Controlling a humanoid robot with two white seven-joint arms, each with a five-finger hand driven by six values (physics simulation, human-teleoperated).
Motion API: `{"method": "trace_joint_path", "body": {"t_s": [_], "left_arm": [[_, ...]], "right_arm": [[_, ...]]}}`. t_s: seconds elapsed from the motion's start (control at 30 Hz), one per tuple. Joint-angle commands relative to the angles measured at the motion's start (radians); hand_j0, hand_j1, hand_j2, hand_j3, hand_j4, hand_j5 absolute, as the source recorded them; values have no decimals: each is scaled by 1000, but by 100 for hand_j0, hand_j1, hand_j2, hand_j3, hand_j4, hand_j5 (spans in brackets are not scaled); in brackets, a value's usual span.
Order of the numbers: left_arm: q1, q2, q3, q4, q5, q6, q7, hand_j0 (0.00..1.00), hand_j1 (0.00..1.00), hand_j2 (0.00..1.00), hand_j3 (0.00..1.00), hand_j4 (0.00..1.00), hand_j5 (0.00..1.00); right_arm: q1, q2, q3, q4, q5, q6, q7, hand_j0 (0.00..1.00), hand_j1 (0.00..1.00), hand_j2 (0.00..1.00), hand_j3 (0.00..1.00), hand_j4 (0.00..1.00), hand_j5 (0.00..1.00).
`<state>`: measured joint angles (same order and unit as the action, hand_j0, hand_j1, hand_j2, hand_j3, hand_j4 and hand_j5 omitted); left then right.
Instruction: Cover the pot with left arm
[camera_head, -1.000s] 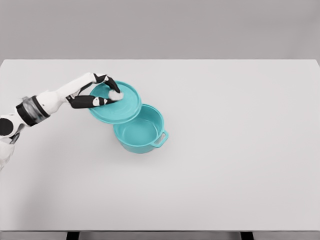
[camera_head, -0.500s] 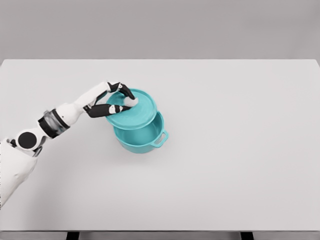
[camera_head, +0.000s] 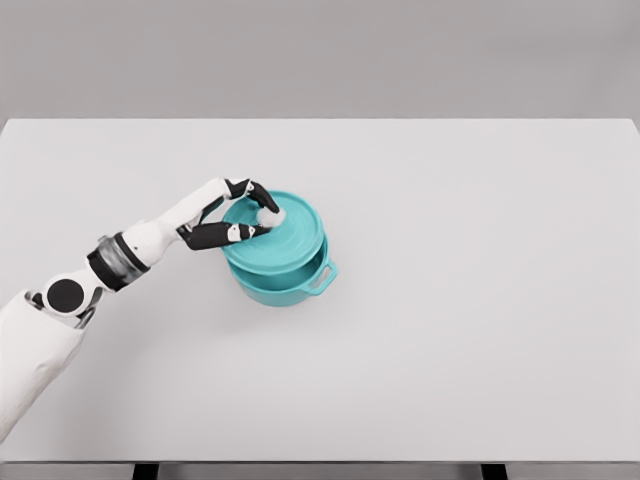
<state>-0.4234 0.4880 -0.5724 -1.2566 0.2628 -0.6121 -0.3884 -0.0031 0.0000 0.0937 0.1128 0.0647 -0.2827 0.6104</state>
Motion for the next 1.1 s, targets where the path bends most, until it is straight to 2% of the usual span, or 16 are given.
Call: {"method": "trace_joint_path", "body": {"t_s": [0.0, 0.8, 0.87, 0.97, 1.07], "left_arm": [[0, 3, 0, -3, 9, 1, 2, 48, 48, 48, 48, 48, 48], [28, -5, 2, -26, 7, 1, 3, 49, 49, 49, 49, 49, 49], [26, -5, 2, -26, 7, 1, 3, 51, 51, 51, 51, 51, 51], [26, -3, 3, -24, 7, 1, 3, 66, 66, 66, 66, 66, 66], [23, -8, 5, -21, 1, 1, 2, 67, 67, 67, 67, 67, 67]], "right_arm": [[0, 0, 0, 1, 0, -1, 0, 100, 100, 100, 100, 100, 100], [0, 0, 0, 1, 0, -1, 0, 100, 100, 100, 100, 100, 100], [0, 0, 0, 1, 1, -1, 0, 100, 100, 100, 100, 100, 100], [0, 0, 0, -1, 1, -1, 0, 100, 100, 100, 100, 100, 100], [0, 0, 0, 1, 1, -1, 0, 100, 100, 100, 100, 100, 100]]}}
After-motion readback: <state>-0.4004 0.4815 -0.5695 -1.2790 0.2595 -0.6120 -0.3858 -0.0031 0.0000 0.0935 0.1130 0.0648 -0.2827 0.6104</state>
